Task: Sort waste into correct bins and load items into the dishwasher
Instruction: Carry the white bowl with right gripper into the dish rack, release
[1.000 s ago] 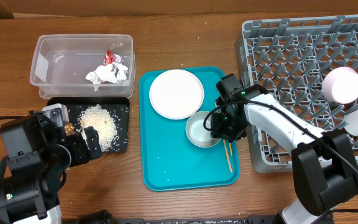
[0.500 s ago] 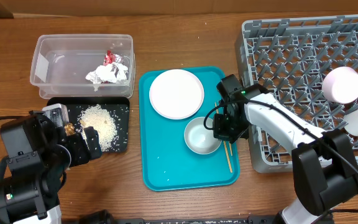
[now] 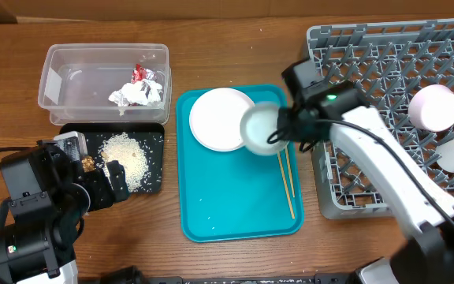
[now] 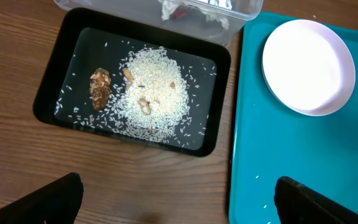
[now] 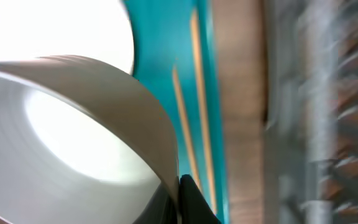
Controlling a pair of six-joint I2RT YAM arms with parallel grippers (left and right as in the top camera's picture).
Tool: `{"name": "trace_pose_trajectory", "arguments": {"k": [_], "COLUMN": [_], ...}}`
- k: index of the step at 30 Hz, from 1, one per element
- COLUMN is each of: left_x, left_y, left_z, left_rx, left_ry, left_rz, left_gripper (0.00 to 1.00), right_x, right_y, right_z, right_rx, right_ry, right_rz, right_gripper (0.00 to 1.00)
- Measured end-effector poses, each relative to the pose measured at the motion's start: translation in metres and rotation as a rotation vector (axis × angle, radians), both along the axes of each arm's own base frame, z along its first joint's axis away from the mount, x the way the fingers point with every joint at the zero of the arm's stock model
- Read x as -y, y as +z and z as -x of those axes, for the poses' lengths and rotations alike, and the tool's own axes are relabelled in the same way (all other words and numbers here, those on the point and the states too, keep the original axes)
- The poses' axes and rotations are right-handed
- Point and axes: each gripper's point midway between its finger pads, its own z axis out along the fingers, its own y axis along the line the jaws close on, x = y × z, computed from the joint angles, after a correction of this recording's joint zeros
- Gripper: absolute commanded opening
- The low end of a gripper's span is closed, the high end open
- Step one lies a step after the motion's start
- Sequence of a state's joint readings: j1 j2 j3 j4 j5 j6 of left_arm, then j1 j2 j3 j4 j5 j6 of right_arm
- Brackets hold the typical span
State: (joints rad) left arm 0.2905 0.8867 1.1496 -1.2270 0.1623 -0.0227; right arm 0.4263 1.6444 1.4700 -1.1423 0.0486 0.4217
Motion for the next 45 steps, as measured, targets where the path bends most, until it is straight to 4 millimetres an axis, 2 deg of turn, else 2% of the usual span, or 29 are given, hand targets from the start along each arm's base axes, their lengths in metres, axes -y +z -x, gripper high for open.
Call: {"name": "trace_pose_trajectory", "arguments": {"k": [2,4,6,10,14,16,19,21,23,25,28,30,33,39,45], "left_x": [0.000,0.000,0.000,0.000,0.000,0.000,0.000,0.000,0.000,0.000,0.000,0.000,0.000,0.000,0.000], "left_y": [0.000,0.000,0.000,0.000,0.000,0.000,0.000,0.000,-0.001,0.000,-0.001,-0.001,-0.001,-0.001,-0.001], "left_z": [0.000,0.000,0.000,0.000,0.000,0.000,0.000,0.000,0.000,0.000,0.001,0.001,0.000,0.001,0.001], "left_rx": [0.000,0.000,0.000,0.000,0.000,0.001,0.000,-0.001,-0.003,-0.002,-0.004,-0.004,-0.003,-0.004,-0.004], "left_ry": [0.000,0.000,0.000,0.000,0.000,0.000,0.000,0.000,0.000,0.000,0.000,0.000,0.000,0.000,0.000], "left_rz": [0.000,0.000,0.000,0.000,0.000,-0.001,0.000,0.000,0.001,0.000,0.001,0.001,0.001,0.001,0.001], "left_gripper": [1.00,1.00,1.00,1.00,1.00,1.00,1.00,1.00,1.00,1.00,1.00,1.00,1.00,1.00,1.00], "right_x": [0.016,0.031,0.046,0.089,0.138,0.161,0.204,0.237,0.259,0.284,0.330,0.343,0.365,0.382,0.392], "right_y": [0.029,0.047,0.060,0.088,0.122,0.138,0.164,0.177,0.179,0.177,0.154,0.141,0.103,0.047,0.020], "right_z": [-0.016,-0.028,-0.040,-0.074,-0.102,-0.112,-0.125,-0.132,-0.138,-0.145,-0.155,-0.158,-0.164,-0.174,-0.168], "right_rx": [0.127,0.214,0.288,0.469,0.645,0.717,0.829,0.882,0.896,0.890,0.818,0.773,0.648,0.492,0.395], "right_ry": [-0.046,-0.092,-0.142,-0.298,-0.472,-0.533,-0.617,-0.645,-0.644,-0.632,-0.595,-0.566,-0.491,-0.421,-0.447], "right_rz": [0.039,0.074,0.111,0.205,0.267,0.287,0.343,0.419,0.486,0.569,0.726,0.776,0.865,0.997,1.076], "right_gripper": [0.04,0.04,0.04,0.04,0.04,0.04,0.04,0.04,0.04,0.04,0.04,0.04,0.04,0.04,0.04]}}
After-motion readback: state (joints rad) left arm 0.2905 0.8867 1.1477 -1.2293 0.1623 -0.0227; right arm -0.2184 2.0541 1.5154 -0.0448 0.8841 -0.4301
